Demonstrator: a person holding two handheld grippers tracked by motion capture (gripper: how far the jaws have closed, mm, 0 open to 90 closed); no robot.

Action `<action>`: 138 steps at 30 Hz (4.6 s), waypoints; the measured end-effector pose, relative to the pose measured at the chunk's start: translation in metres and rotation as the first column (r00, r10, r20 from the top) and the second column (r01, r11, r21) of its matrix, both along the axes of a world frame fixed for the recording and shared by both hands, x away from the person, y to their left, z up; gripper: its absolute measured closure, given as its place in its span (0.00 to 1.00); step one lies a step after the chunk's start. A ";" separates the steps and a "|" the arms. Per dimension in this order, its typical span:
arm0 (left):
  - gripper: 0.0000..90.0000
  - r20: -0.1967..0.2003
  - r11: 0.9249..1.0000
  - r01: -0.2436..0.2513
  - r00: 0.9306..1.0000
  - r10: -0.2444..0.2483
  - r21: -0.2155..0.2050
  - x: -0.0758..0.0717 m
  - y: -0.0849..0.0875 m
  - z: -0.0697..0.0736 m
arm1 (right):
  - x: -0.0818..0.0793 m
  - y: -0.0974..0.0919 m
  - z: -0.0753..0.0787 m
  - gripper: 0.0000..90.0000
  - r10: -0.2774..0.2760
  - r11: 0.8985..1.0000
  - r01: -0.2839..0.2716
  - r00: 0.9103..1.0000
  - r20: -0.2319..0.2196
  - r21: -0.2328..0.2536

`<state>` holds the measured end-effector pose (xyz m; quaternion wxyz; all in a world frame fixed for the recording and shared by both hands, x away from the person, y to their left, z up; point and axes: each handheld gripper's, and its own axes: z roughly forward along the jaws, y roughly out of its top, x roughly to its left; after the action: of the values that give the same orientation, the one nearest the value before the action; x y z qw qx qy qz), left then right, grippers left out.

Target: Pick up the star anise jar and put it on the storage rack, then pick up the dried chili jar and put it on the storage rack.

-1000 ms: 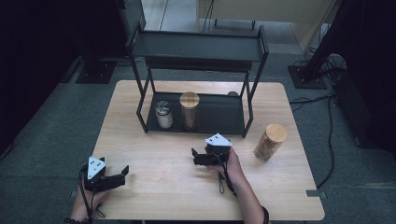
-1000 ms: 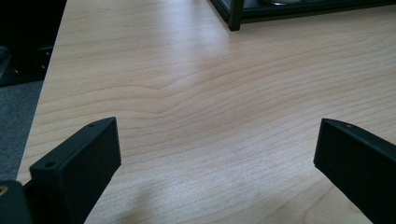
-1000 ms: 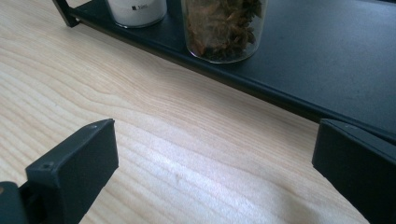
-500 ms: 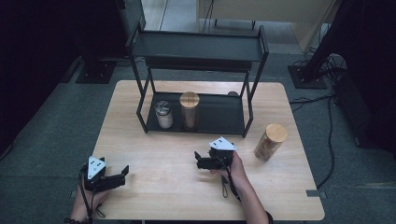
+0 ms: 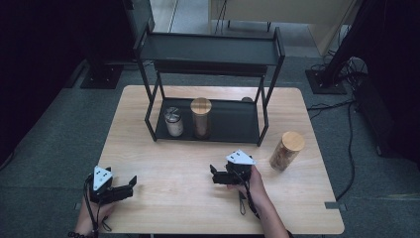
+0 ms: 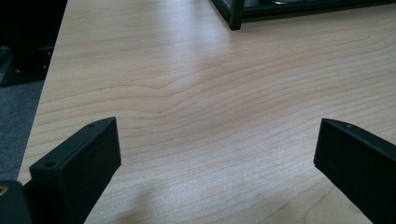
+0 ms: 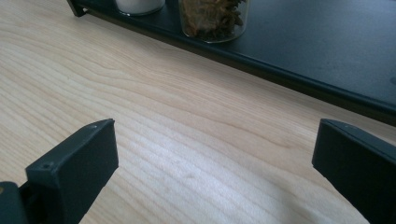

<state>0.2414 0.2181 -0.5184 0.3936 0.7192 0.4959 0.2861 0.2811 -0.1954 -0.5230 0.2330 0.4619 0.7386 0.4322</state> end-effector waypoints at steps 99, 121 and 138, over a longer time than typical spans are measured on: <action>0.01 -0.002 1.000 -0.006 1.000 0.006 0.014 0.000 -0.001 0.000 | -0.073 -0.135 -0.002 0.00 -0.167 0.985 0.167 0.986 0.007 -0.049; 0.01 -0.004 1.000 -0.012 1.000 0.012 0.016 0.000 -0.001 0.000 | -0.088 -0.175 -0.003 0.00 -0.217 0.976 0.217 0.976 0.007 -0.037; 0.01 -0.005 1.000 -0.014 1.000 0.014 0.016 0.000 -0.001 0.000 | -0.109 -0.215 -0.001 0.06 -0.273 0.962 0.273 0.962 0.021 -0.028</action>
<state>0.2416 0.2170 -0.5185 0.3846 0.7196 0.4994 0.2911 0.1717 -0.4104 -0.5235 0.3036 0.5519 0.6724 0.3887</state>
